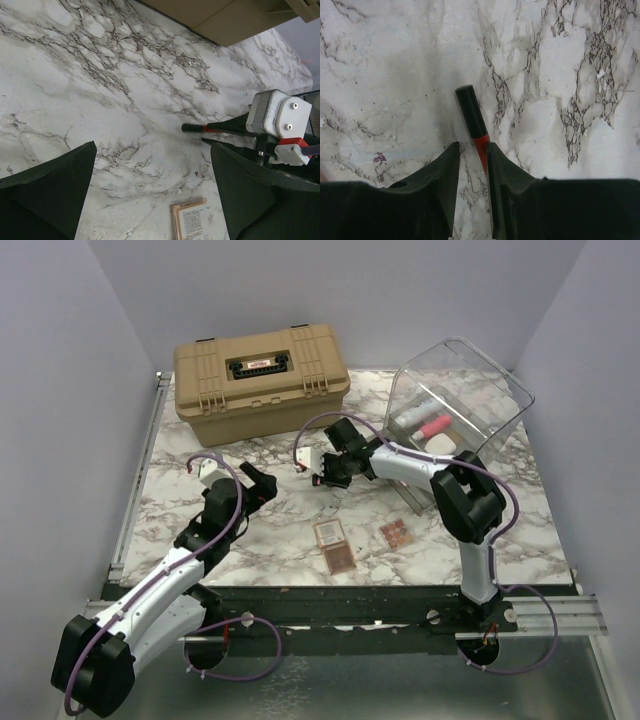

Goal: Organize the makeup
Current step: Pick up the lipstick at the center of the board.

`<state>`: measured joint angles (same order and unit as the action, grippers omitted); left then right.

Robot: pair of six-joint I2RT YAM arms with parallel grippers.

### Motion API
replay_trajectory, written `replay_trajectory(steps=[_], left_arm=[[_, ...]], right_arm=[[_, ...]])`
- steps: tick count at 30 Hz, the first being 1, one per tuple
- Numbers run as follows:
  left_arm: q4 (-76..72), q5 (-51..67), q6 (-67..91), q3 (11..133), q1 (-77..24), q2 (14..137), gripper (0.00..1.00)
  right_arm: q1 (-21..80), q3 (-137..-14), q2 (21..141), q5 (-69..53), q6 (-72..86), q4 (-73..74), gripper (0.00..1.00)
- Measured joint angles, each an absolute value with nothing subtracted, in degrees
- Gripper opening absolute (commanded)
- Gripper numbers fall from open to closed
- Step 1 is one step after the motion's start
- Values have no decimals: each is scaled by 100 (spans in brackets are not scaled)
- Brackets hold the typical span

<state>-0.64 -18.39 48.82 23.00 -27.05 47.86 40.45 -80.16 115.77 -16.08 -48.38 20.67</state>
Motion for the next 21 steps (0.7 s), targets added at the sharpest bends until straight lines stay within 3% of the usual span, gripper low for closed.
replay_trajectory(steps=[14, 21], left_arm=[[60, -1857, 4880, 2300, -2694, 4683, 98], [60, -1861, 4880, 2300, -2694, 4683, 98]], right_arm=[[3975, -8493, 11979, -2344, -4794, 2519, 24], [3977, -7662, 11587, -2488, -3876, 1747, 27]])
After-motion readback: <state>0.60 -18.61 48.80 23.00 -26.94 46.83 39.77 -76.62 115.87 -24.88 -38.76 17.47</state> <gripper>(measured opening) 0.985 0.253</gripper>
